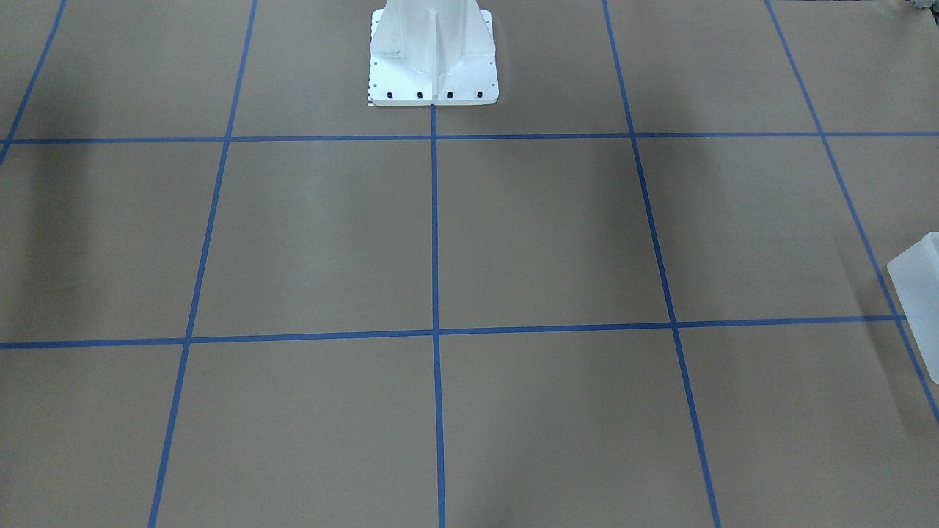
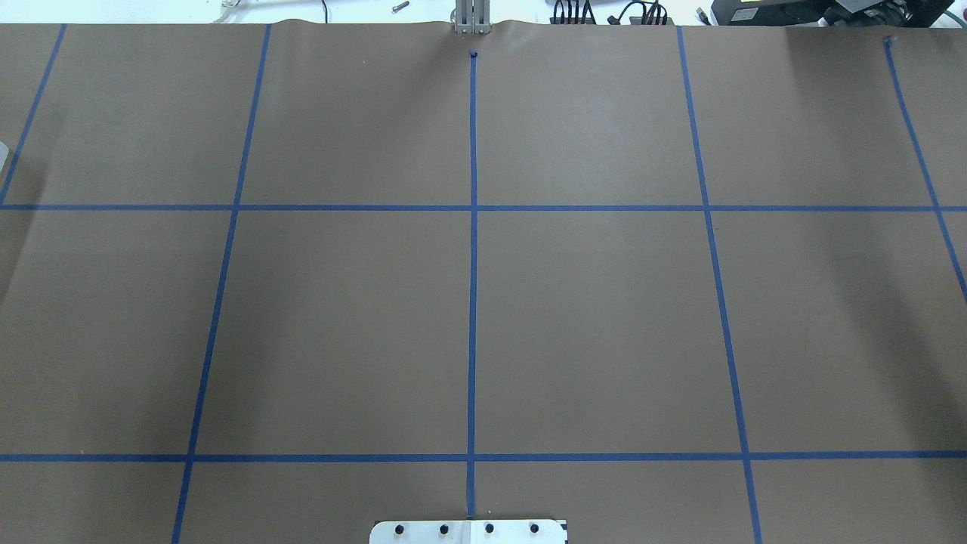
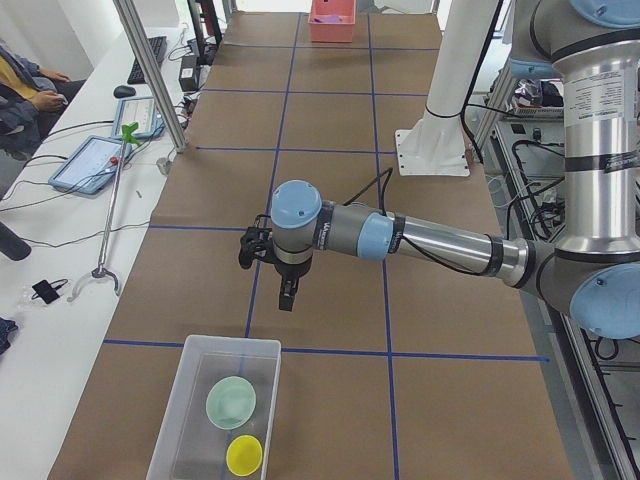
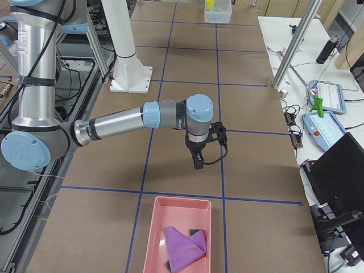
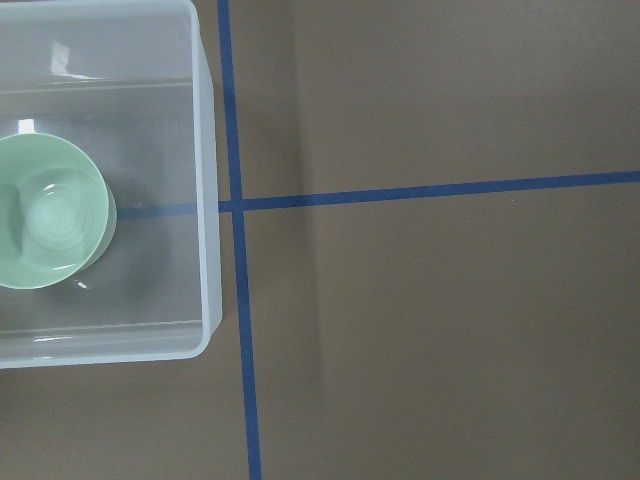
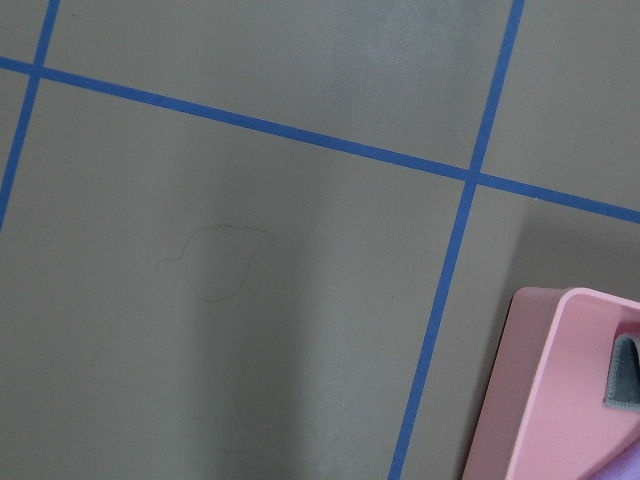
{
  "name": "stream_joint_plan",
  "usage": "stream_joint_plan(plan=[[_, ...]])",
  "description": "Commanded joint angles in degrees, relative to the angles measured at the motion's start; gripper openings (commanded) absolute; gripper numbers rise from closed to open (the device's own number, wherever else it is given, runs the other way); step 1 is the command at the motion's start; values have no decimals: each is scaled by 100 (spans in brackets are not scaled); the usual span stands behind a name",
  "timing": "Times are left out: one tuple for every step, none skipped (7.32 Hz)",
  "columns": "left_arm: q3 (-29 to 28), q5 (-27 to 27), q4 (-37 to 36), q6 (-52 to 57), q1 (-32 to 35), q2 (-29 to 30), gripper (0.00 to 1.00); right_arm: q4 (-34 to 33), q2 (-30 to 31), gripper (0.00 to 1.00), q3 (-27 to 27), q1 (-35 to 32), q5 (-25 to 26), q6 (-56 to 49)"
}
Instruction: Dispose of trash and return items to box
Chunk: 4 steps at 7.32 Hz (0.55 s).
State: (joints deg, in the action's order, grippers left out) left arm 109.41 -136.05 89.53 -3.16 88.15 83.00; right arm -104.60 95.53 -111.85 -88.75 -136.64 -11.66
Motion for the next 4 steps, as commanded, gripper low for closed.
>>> stream_joint_plan(plan=[[28, 132, -103, 202, 44, 6, 98, 10, 18, 100, 32, 7, -46, 15], [37, 123, -85, 202, 53, -20, 98, 2, -25, 100, 49, 7, -38, 50], [28, 123, -85, 167, 53, -29, 98, 10, -61, 100, 128, 7, -20, 93], [72, 114, -76, 167, 53, -12, 98, 19, -61, 100, 128, 7, -12, 103]])
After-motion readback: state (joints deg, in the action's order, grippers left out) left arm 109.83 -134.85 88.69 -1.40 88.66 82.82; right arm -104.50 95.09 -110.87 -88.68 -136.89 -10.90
